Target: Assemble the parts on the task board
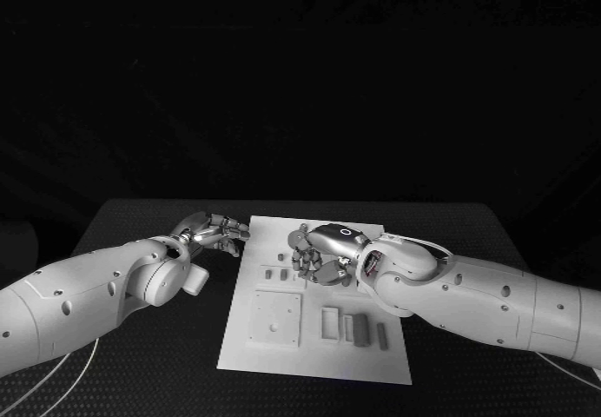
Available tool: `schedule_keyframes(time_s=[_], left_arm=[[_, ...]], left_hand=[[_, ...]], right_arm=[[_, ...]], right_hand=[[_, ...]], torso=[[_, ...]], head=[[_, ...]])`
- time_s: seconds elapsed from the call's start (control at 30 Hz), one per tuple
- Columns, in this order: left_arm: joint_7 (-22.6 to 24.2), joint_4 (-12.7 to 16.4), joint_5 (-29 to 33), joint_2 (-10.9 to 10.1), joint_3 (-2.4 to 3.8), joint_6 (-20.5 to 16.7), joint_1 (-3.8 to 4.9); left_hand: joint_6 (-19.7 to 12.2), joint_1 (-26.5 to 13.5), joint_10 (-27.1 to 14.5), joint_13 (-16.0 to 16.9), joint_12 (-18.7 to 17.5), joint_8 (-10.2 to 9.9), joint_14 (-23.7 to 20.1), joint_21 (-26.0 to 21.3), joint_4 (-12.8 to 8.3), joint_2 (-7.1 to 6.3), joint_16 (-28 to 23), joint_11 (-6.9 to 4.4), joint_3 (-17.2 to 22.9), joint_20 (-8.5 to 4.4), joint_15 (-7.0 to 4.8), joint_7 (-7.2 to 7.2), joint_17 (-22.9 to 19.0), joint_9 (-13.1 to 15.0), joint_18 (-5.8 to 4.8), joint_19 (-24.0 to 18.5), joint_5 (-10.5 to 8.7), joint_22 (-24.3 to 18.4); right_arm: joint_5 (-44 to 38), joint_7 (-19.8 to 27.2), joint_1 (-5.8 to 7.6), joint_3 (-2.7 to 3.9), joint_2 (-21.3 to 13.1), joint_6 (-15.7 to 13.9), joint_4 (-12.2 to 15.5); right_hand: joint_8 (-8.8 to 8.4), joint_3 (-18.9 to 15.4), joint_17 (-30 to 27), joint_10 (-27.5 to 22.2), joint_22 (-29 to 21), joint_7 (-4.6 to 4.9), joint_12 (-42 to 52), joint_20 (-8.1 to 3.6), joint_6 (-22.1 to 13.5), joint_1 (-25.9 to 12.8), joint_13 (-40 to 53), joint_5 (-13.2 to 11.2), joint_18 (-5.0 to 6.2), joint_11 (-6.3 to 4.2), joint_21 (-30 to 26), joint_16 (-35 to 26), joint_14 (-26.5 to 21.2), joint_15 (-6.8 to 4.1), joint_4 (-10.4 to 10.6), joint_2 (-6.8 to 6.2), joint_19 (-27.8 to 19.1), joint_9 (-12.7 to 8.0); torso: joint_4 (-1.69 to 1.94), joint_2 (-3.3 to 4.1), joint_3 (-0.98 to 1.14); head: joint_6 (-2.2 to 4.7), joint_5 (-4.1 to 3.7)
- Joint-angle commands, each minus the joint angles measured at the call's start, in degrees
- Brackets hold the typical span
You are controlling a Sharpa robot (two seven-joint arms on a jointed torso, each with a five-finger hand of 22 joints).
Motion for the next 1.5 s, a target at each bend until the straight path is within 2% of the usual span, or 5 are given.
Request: schedule_keyframes(time_s=[0.03, 0.43, 0.77, 0.97, 1.5], left_arm=[[0.72, -0.01, 0.52, 0.29, 0.04, -0.38, 0.04], [0.81, 0.03, 0.64, 0.55, 0.04, -0.60, 0.05], [0.82, -0.04, 0.65, 0.74, 0.05, -0.57, 0.06], [0.82, -0.02, 0.65, 0.78, 0.05, -0.59, 0.06], [0.79, -0.01, 0.65, 0.79, 0.05, -0.54, 0.06]], left_hand=[[0.13, -0.08, -0.42, -0.09, -0.15, -0.13, 0.41, -0.39, -0.10, -0.28, -0.26, -0.12, -0.18, -0.02, -0.14, 0.42, 0.06, -0.03, 0.63, 0.48, 0.39, -0.06], [0.14, -0.08, -0.42, -0.08, -0.12, -0.10, 0.43, -0.42, -0.08, -0.30, -0.28, -0.11, -0.17, -0.01, -0.14, 0.42, 0.10, -0.02, 0.65, 0.52, 0.42, -0.05], [0.17, -0.07, -0.41, -0.08, -0.09, -0.05, 0.45, -0.46, -0.07, -0.31, -0.30, -0.12, -0.16, 0.00, -0.14, 0.40, 0.14, -0.01, 0.66, 0.55, 0.43, -0.05], [0.42, -0.07, -0.37, -0.06, -0.03, 0.15, 0.45, -0.54, -0.06, -0.34, -0.35, -0.13, -0.14, 0.02, -0.15, 0.29, 0.20, 0.06, 0.68, 0.59, 0.43, -0.04], [0.25, -0.10, -0.40, -0.07, -0.02, 0.10, 0.47, -0.59, -0.05, -0.37, -0.38, -0.13, -0.14, 0.02, -0.14, 0.34, 0.25, 0.03, 0.68, 0.63, 0.44, -0.02]], right_arm=[[-2.67, 0.78, -0.44, -0.03, 0.82, 0.72, -0.24], [-5.34, 0.82, -1.74, -0.98, 3.34, 1.21, -0.90], [-7.20, 0.74, -2.32, -2.52, 3.95, 1.72, -1.65], [-7.24, 0.86, -2.80, -2.94, 4.07, 1.96, -1.68], [-9.18, 0.82, -3.17, -3.38, 4.75, 2.06, -2.20]], right_hand=[[0.17, -0.13, 0.08, 0.10, 0.07, 0.24, 0.16, -0.10, 0.06, -0.15, 0.07, 0.21, 0.37, 0.01, -0.26, -0.41, -0.01, -0.38, 0.01, 0.56, 0.27, 0.09], [0.14, -0.13, 0.15, 0.07, 0.10, 0.25, 0.10, -0.10, 0.02, -0.18, 0.18, 0.21, 0.37, 0.03, -0.32, -0.51, -0.01, -0.37, 0.01, 0.62, 0.24, 0.16], [0.13, -0.15, 0.20, 0.07, 0.13, 0.26, 0.07, -0.09, 0.01, -0.22, 0.26, 0.20, 0.37, 0.03, -0.35, -0.55, 0.02, -0.36, 0.01, 0.65, 0.25, 0.22], [0.12, -0.17, 0.23, 0.07, 0.15, 0.26, 0.05, -0.09, 0.01, -0.23, 0.31, 0.20, 0.37, 0.03, -0.36, -0.58, 0.03, -0.36, 0.01, 0.66, 0.26, 0.25], [0.10, -0.18, 0.30, 0.07, 0.20, 0.26, 0.01, -0.10, 0.00, -0.25, 0.41, 0.20, 0.37, 0.02, -0.38, -0.64, 0.06, -0.37, 0.01, 0.69, 0.27, 0.33]], torso=[[0.03, -0.02, 0.00], [0.00, 0.01, 0.02], [-0.04, 0.03, 0.05], [-0.05, 0.02, 0.03], [-0.02, 0.02, 0.03]], head=[[-0.22, 0.77], [-0.72, 1.44], [-1.22, 2.08], [-1.34, 2.08], [-1.61, 2.25]])
